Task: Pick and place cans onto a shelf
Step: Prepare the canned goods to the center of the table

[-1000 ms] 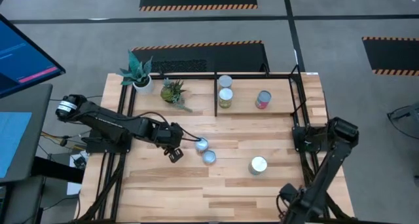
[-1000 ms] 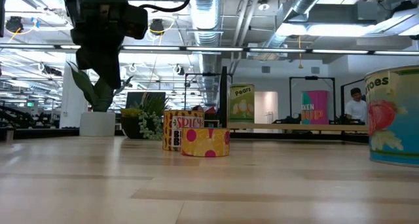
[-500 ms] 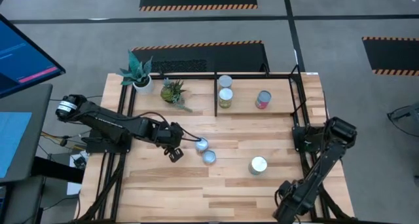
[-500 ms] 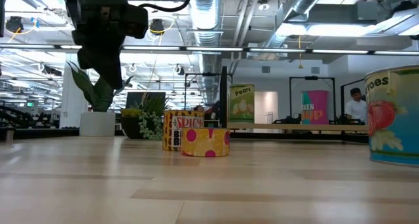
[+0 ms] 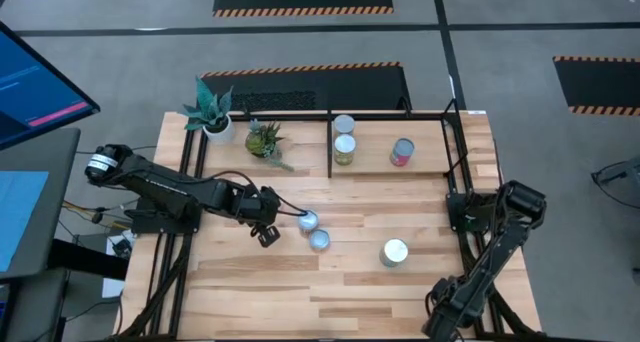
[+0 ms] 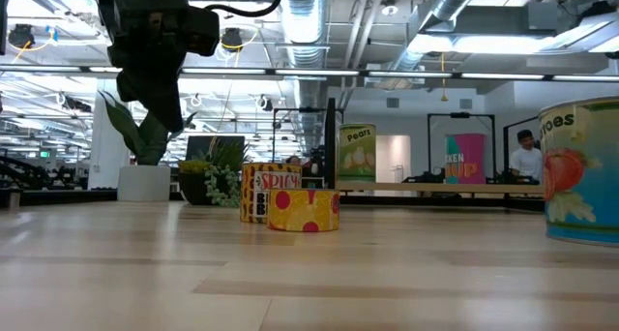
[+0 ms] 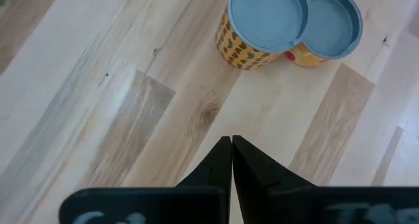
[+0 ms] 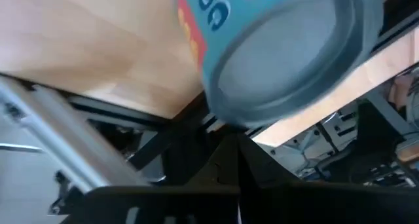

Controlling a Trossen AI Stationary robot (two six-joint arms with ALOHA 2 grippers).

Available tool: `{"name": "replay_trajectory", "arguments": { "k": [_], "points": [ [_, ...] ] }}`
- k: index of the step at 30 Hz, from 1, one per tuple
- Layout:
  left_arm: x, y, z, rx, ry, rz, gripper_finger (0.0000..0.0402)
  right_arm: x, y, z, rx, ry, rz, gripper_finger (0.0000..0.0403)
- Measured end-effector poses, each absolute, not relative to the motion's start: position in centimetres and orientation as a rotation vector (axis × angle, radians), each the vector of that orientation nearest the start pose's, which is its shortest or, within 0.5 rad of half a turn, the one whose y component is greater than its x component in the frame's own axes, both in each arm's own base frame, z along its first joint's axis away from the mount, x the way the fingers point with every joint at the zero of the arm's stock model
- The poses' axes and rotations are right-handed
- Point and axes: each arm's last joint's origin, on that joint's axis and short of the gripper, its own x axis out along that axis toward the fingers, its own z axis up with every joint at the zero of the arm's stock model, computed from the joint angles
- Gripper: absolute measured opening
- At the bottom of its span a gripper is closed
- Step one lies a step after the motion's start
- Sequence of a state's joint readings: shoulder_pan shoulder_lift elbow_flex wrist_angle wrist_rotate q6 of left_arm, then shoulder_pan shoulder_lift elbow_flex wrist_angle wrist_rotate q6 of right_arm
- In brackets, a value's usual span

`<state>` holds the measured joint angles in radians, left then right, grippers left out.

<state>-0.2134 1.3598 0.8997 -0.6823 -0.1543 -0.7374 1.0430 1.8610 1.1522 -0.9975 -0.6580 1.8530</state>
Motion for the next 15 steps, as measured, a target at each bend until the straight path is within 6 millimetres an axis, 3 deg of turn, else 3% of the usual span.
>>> {"name": "replay_trajectory", "arguments": {
  "k": [6,12,15],
  "points": [
    [24.6,-4.9,21.9,-0.429,1.077,0.348,0.0000,15.7,25.2,14.4,0.640,2.103,-0.803,0.0004],
    [24.6,-4.8,21.9,-0.417,1.067,0.364,0.0000,19.8,20.9,14.0,0.574,1.740,-0.980,0.0012],
    [24.6,-4.9,21.9,-0.426,1.074,0.352,0.0000,21.1,20.0,14.2,0.572,1.650,-0.998,0.0010]
  ]
}}
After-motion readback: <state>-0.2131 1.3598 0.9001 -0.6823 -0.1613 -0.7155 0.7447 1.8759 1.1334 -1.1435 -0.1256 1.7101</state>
